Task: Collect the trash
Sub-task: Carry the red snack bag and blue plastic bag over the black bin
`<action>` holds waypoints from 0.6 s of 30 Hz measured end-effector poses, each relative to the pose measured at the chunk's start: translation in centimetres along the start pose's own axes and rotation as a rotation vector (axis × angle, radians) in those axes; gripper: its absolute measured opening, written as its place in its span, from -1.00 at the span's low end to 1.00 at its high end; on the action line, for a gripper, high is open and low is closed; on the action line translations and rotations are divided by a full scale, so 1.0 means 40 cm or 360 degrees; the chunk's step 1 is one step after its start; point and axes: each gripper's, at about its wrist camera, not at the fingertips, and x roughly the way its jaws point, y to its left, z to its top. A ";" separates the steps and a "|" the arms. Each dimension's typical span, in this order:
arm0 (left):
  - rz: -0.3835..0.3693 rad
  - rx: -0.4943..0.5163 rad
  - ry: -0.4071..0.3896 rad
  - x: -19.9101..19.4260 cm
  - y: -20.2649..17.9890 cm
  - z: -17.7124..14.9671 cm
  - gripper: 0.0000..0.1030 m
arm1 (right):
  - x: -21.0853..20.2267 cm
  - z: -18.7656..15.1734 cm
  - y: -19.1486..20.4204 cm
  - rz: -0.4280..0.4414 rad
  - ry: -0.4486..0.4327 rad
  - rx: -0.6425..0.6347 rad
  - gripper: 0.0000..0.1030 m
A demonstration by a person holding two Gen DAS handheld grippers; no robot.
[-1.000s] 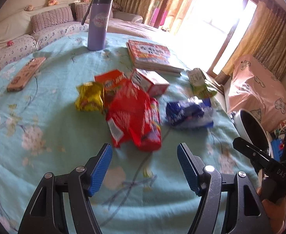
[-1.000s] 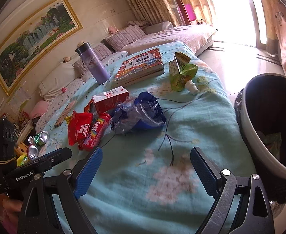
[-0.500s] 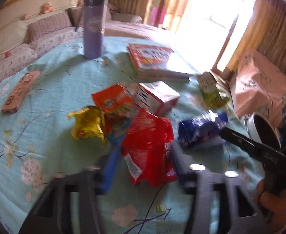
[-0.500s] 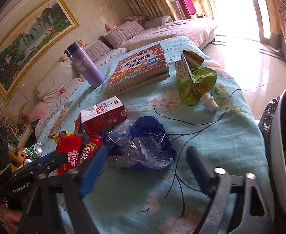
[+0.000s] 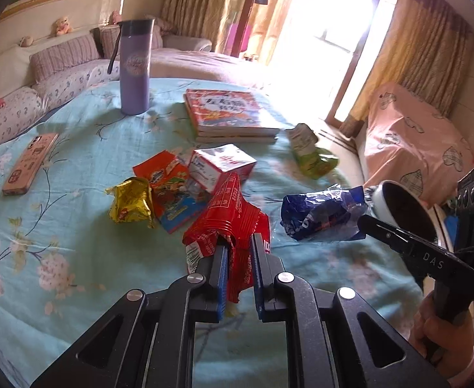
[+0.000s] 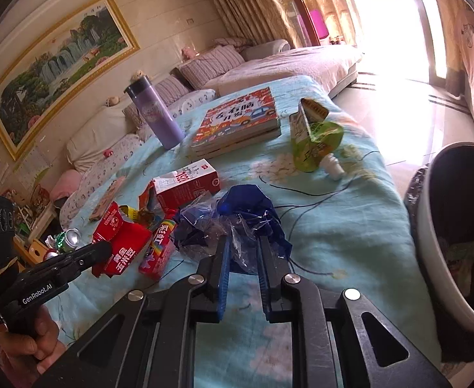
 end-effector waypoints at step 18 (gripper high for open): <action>-0.0257 0.0195 0.0078 -0.025 -0.203 -0.044 -0.78 | -0.225 -0.049 -0.112 -0.0132 -0.0169 0.0089 -0.70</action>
